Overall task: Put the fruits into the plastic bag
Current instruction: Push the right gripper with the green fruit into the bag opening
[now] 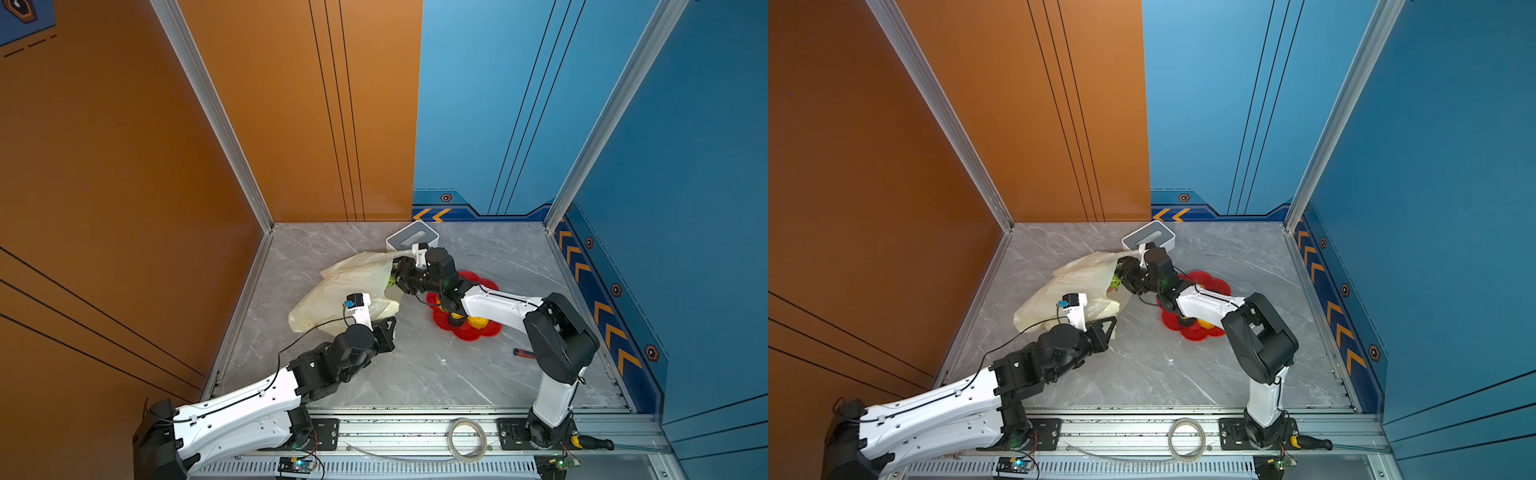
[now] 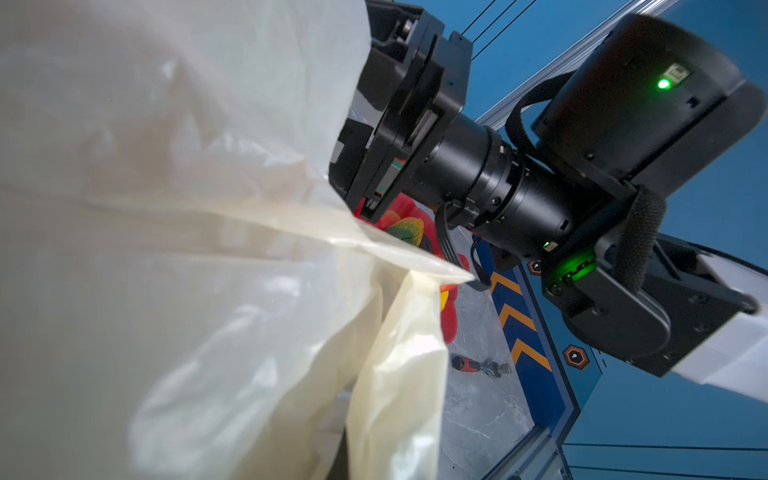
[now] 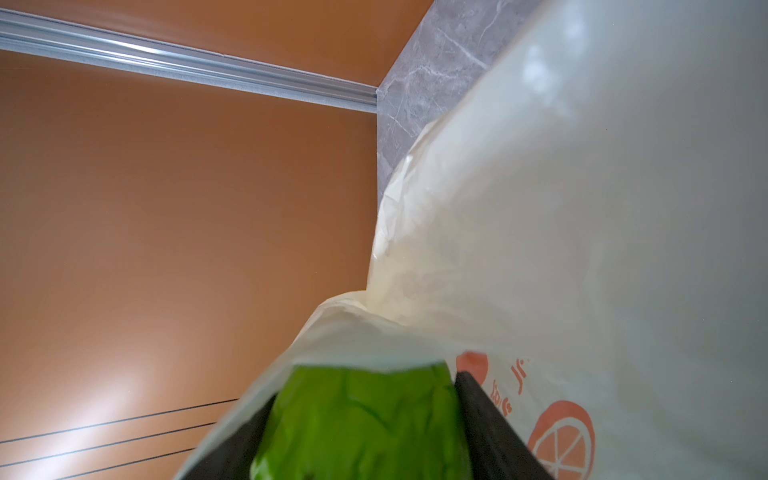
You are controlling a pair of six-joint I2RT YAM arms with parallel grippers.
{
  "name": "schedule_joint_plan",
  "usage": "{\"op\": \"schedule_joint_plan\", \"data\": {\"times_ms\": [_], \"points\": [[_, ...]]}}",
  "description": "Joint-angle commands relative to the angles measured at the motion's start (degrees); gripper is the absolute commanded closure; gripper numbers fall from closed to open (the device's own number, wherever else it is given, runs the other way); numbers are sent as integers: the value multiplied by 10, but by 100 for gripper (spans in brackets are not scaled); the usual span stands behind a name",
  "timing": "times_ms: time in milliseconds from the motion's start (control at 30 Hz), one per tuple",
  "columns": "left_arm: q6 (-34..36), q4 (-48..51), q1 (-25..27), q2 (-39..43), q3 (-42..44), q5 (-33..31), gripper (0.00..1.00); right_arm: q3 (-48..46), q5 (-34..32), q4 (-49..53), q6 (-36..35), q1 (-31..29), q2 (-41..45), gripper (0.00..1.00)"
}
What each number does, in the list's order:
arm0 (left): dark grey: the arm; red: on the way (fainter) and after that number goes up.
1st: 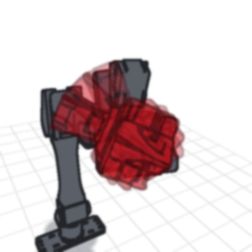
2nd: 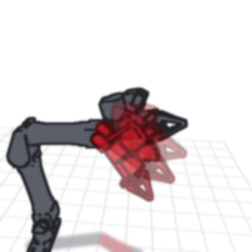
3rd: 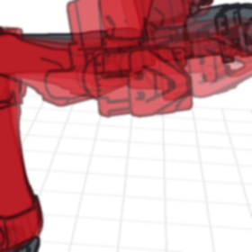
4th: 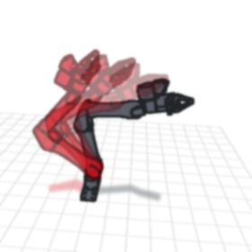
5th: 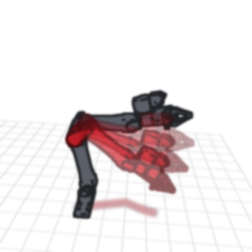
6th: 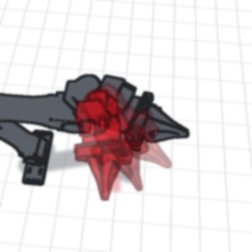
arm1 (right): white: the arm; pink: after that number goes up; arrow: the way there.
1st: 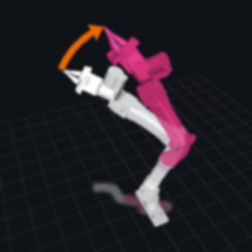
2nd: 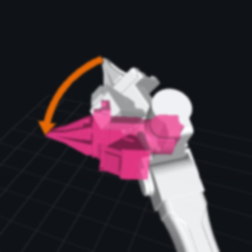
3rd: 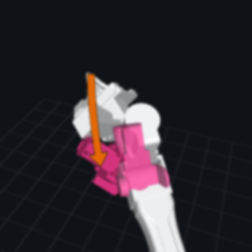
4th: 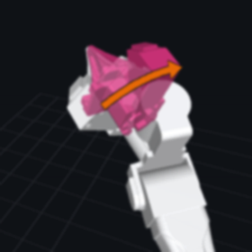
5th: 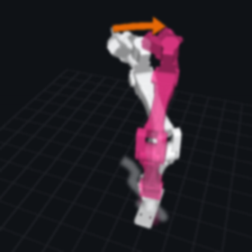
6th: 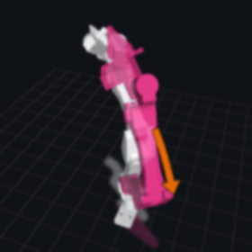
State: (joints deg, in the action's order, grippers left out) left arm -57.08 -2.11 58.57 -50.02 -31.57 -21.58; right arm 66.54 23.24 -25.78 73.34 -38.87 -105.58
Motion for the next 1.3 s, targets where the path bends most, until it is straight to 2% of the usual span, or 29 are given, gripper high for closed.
{"op": "schedule_joint_plan", "data": {"times_ms": [0,200,367,900,1267], "points": [[-17,-32,-5,11,24,-2,100,-26,-11,-10,-13,-30,-15,59],[-48,-83,-15,29,64,-5,100,-49,-15,-72,23,-64,-59,59],[-48,-86,-15,43,73,-9,100,-41,-11,-123,60,-74,-101,59],[-66,-138,-15,0,97,22,100,47,1,-104,69,-88,-173,58],[-69,-149,-18,0,106,24,100,106,9,-79,66,-97,-231,57]]}}
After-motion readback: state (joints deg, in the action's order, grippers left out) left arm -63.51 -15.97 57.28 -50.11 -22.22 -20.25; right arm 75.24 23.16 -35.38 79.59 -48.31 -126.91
